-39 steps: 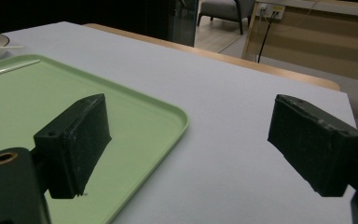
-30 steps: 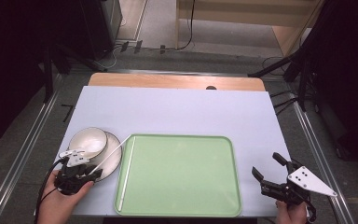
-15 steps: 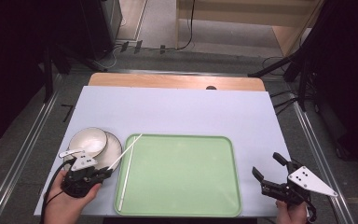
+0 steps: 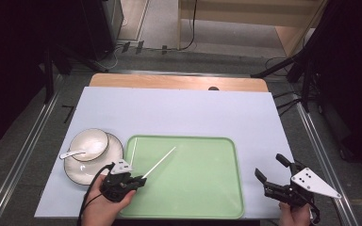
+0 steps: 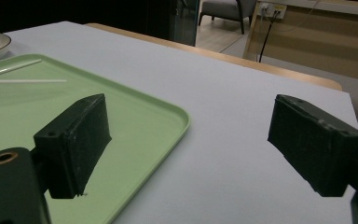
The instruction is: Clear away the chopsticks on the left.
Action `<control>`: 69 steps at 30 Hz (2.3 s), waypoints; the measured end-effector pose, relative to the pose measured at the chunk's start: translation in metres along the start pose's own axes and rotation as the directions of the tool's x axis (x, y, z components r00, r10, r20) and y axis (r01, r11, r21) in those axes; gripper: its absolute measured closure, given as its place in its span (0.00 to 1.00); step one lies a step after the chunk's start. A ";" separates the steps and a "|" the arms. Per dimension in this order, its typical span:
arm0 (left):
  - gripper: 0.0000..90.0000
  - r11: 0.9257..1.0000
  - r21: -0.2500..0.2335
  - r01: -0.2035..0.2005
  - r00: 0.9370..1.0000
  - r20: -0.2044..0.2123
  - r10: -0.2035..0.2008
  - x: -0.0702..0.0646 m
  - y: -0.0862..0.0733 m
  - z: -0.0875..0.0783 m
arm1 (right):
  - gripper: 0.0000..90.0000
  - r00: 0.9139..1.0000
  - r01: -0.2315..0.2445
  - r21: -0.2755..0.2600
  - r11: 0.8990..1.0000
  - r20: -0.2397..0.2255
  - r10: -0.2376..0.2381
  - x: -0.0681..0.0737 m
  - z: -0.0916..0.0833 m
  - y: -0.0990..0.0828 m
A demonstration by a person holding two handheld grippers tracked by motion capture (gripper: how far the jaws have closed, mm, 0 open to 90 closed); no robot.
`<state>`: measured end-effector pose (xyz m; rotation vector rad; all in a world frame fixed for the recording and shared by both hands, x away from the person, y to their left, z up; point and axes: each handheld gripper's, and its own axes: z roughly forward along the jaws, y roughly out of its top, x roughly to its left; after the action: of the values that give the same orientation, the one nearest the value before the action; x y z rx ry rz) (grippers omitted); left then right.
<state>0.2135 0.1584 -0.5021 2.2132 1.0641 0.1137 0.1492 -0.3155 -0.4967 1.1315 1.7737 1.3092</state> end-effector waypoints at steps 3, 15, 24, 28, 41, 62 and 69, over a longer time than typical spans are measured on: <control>0.95 1.000 0.030 0.004 1.000 0.007 -0.004 -0.009 0.000 0.011 | 0.14 1.000 -0.003 -0.001 1.000 0.002 0.003 0.000 -0.001 0.000; 0.84 0.999 0.031 0.012 1.000 0.012 -0.012 -0.019 -0.003 0.016 | 0.14 1.000 -0.003 -0.002 1.000 0.002 0.003 0.000 -0.001 0.000; 0.93 0.998 -0.035 -0.044 0.999 0.016 0.045 -0.024 0.016 0.014 | 0.14 1.000 -0.013 -0.002 1.000 0.005 0.013 -0.002 -0.001 0.000; 1.00 0.994 -0.044 -0.096 0.995 0.036 0.098 -0.036 0.030 0.026 | 0.14 1.000 -0.010 -0.001 1.000 0.003 0.010 -0.001 0.000 0.000; 1.00 0.994 0.016 -0.107 0.994 0.005 0.107 -0.039 0.056 0.074 | 0.14 1.000 -0.018 0.002 1.000 -0.003 0.018 -0.002 -0.001 -0.002; 1.00 0.989 -0.063 0.130 0.978 -0.158 -0.139 0.028 0.043 0.043 | 0.14 1.000 -0.006 0.010 1.000 -0.008 0.006 0.000 0.001 -0.002; 1.00 0.987 -0.068 0.144 0.973 -0.173 -0.154 0.035 0.038 0.037 | 0.14 1.000 -0.009 0.006 1.000 -0.008 0.009 -0.002 0.000 -0.002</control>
<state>0.2753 0.1473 -0.5146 2.0952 1.3050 0.2758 0.1498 -0.3173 -0.4987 1.1409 1.7812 1.3159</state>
